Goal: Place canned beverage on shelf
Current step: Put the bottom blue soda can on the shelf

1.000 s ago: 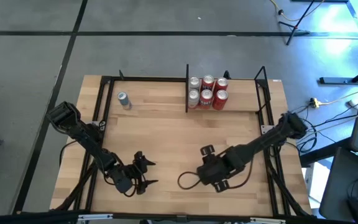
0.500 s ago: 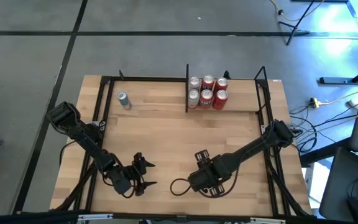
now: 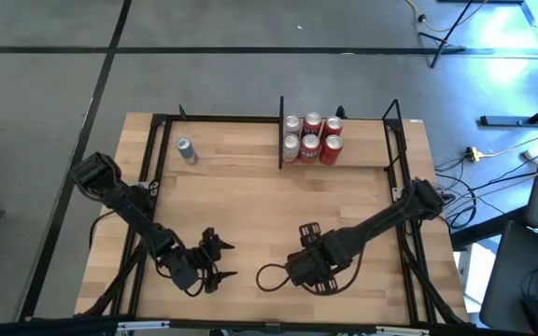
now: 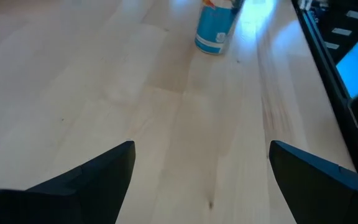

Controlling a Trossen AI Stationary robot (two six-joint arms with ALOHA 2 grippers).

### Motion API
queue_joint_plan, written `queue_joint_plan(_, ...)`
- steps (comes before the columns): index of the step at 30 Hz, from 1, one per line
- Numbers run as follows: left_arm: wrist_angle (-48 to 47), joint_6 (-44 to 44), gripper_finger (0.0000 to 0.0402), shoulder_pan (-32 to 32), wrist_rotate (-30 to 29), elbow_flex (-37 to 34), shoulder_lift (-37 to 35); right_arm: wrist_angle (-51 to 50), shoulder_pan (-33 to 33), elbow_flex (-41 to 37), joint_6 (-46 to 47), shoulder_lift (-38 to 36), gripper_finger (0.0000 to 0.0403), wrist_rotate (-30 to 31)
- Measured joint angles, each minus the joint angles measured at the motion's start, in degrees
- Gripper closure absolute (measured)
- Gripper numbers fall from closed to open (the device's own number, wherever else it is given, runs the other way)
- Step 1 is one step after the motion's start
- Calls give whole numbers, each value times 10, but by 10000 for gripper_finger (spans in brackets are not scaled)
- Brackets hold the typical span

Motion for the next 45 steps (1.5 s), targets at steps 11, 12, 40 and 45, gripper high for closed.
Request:
queue_joint_plan(11, 62, 27, 47, 62, 3, 0, 8, -75, 129, -16, 266, -47, 105, 93)
queue_joint_plan(12, 80, 41, 47, 66, 3, 0, 13, -75, 148, -21, 292, -48, 105, 122)
queue_joint_plan(40, 137, 285, 47, 241, 69, 249, 245, 727, 225, -471, 221, -47, 104, 416)
queue_joint_plan(45, 154, 285, 47, 240, 113, 250, 245, 712, 220, -471, 216, -47, 104, 416)
